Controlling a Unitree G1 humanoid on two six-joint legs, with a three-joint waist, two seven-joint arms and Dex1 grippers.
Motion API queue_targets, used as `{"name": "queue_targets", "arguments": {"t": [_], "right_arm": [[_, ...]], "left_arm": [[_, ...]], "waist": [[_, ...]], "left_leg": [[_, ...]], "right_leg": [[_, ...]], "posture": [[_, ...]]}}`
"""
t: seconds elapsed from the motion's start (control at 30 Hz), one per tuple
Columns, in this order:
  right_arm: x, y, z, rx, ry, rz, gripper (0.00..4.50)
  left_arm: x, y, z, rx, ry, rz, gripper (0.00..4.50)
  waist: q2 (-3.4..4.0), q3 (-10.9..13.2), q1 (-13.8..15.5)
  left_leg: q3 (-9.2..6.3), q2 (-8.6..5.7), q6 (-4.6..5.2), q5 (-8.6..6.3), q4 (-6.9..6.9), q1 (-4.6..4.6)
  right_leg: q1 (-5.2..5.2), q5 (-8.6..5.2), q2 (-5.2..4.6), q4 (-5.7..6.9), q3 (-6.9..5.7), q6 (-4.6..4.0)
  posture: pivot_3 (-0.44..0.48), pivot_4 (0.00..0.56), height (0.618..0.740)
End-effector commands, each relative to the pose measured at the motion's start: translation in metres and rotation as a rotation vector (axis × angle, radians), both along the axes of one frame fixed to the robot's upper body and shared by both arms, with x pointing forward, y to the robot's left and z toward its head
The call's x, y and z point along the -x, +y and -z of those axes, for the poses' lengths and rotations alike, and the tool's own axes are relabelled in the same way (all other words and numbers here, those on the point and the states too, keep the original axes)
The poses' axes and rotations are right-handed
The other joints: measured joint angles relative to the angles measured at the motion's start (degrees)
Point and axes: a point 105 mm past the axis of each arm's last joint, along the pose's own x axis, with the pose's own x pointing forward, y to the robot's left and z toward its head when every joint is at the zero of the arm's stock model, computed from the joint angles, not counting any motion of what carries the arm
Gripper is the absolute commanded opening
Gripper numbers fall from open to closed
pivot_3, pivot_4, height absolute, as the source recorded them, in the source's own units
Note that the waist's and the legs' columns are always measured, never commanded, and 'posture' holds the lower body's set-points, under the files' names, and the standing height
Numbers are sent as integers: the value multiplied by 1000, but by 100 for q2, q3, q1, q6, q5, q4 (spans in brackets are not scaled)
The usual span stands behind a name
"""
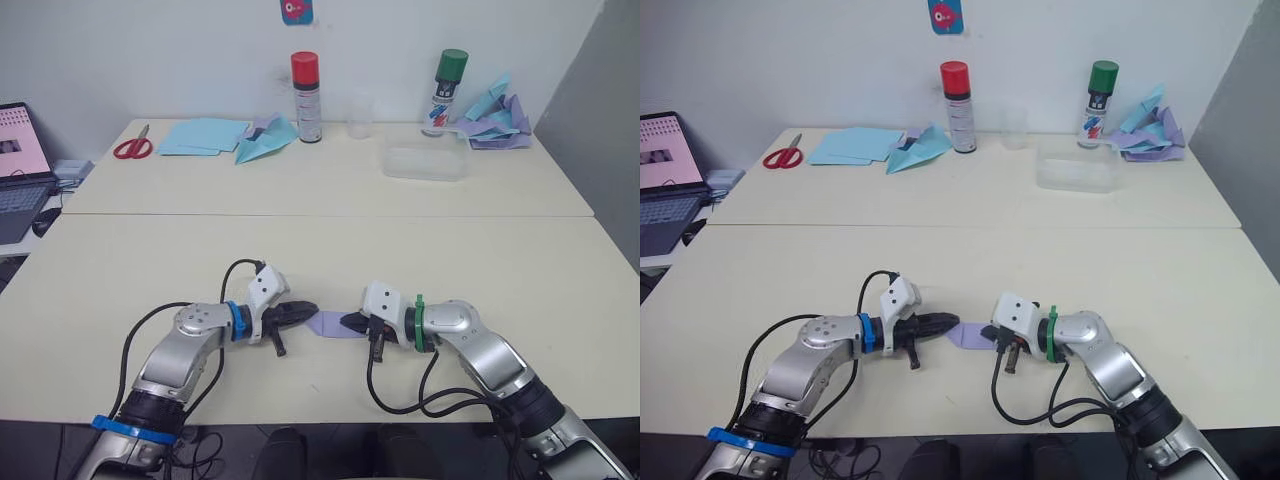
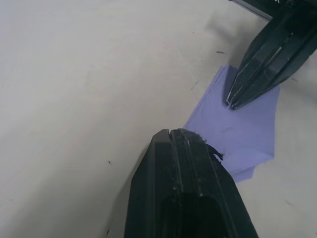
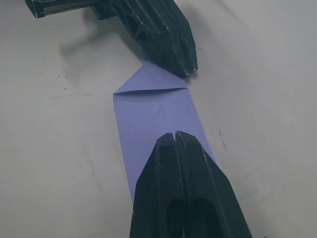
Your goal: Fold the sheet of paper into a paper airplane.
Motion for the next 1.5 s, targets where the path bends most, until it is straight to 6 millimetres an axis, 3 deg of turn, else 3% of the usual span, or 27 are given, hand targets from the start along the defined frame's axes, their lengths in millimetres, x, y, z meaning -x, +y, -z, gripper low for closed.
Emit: {"name": "queue_targets", "arguments": {"t": [0.03, 0.13, 0.27, 0.5, 0.7, 0.83, 1.07, 1.4, 1.5], "right_arm": [[0, -10, 21, 77, 58, 22, 9], [-1, -10, 21, 75, 60, 26, 9], [-1, -10, 20, 78, 62, 21, 9], [3, -11, 21, 79, 73, 14, 9], [6, -10, 21, 76, 78, 6, 9], [7, -7, 21, 73, 80, -2, 9], [7, -4, 20, 73, 80, -14, 9], [8, 1, 21, 71, 79, -40, 9], [7, 2, 22, 71, 78, -46, 9]], "left_arm": [[12, -21, -18, 73, -36, 67, 0], [19, -21, -2, 39, 7, 54, 0], [21, 0, 35, -91, 48, -24, 0], [8, 30, 43, -72, 61, -182, 0], [7, 63, 44, -69, 64, -309, 0], [6, 73, 42, -45, 71, -375, 0], [13, 83, 49, -68, 98, -409, 0], [-5, 123, 28, -71, 39, -584, 0], [-10, 128, 10, -48, -9, -597, 0]], "waist": [[-11, 7, -7], [-16, 10, -35], [-18, 9, -50], [-12, 0, -73], [-10, -3, -153], [-11, -2, -161], [-11, -3, -166], [-15, -1, -223], [-15, 0, -244]], "left_leg": [[1, 1, 0, 0, 0, -4], [3, 4, -1, -1, -2, -9], [-2, 5, 0, -1, -9, -6], [1, 6, 0, -1, -8, 13], [2, 14, 0, -1, -11, 37], [-2, 16, -1, -1, -41, 101], [2, 14, -2, -1, -89, 117], [-18, 17, -2, -1, -103, 126], [-19, 14, -2, -2, -109, 120]], "right_leg": [[-3, 1, 0, 0, 2, 1], [-7, 0, 3, -2, 3, 2], [-7, -2, 3, -2, 0, 1], [2, -8, 1, 2, 2, -9], [9, -16, 1, 16, 1, -23], [31, -29, 1, 18, 2, -45], [28, -33, 3, 16, 2, -52], [13, -35, 8, 16, -7, -56], [-4, -33, 7, 16, -8, -53]], "posture": [[0, 150, 740], [0, 150, 740], [0, 150, 740], [0, 150, 740], [0, 150, 740], [0, 150, 740], [0, 150, 740], [0, 150, 740], [0, 150, 740]]}}
